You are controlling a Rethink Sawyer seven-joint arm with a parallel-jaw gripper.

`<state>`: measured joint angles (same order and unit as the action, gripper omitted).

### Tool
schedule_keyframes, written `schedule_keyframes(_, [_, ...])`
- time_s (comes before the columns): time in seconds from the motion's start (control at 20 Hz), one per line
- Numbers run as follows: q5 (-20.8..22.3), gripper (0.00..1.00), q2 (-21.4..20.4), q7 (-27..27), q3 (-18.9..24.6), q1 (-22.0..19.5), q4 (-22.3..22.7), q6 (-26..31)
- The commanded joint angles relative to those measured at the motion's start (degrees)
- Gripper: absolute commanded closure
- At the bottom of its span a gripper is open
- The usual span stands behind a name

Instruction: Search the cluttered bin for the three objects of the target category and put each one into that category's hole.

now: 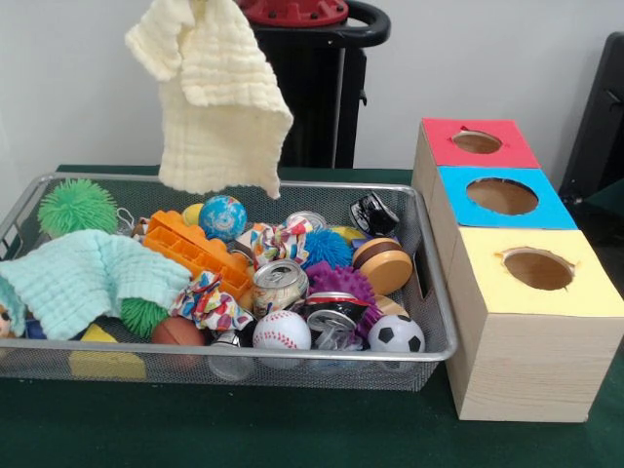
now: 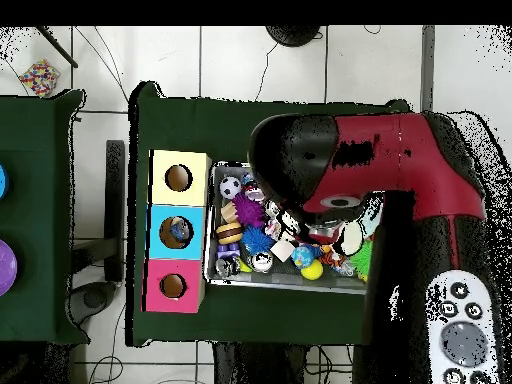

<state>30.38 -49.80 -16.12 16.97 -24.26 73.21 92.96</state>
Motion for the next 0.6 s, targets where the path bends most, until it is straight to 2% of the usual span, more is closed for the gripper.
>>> schedule_keyframes(0.05, [2.56,1.0,2.46,5.6,4.34,0.0,3.61,-3.56])
schedule_keyframes(0.25, [1.96,1.0,2.39,5.09,4.4,-0.12,4.11,-4.09])
schedule_keyframes(0.3, [2.08,0.0,2.34,4.96,4.4,0.03,4.19,-4.14])
schedule_keyframes(0.6, [1.61,0.0,2.45,4.99,4.62,-0.02,4.27,-3.97])
